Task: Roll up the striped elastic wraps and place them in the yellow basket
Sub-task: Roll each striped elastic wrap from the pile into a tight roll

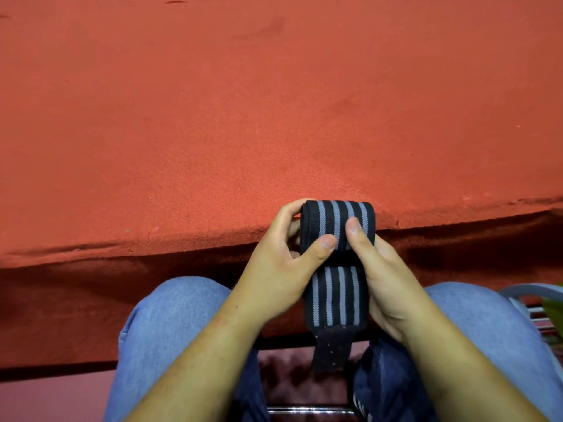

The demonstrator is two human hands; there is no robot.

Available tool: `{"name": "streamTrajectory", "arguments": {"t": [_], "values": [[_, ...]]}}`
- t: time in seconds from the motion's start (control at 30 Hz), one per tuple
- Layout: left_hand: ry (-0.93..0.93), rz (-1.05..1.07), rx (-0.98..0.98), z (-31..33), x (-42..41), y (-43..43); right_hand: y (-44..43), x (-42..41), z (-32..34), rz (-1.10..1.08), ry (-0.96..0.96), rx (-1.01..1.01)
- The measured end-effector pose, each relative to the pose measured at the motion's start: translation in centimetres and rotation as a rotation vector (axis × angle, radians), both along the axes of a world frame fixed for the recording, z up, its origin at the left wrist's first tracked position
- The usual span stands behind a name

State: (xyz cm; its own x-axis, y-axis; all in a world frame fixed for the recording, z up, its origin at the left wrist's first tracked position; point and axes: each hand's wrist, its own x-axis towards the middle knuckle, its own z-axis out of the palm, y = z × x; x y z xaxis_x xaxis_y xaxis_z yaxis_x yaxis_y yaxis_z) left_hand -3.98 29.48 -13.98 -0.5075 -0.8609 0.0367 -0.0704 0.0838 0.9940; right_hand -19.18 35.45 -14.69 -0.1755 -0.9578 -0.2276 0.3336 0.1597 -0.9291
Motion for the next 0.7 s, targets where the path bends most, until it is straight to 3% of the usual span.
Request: {"name": "streamTrajectory", "arguments": {"t": [0.7], "values": [[-0.013, -0.078, -0.118, -0.46, 0.37, -0.50, -0.07, -0.05, -0.05, -0.026, -0.074, -0.003]]}}
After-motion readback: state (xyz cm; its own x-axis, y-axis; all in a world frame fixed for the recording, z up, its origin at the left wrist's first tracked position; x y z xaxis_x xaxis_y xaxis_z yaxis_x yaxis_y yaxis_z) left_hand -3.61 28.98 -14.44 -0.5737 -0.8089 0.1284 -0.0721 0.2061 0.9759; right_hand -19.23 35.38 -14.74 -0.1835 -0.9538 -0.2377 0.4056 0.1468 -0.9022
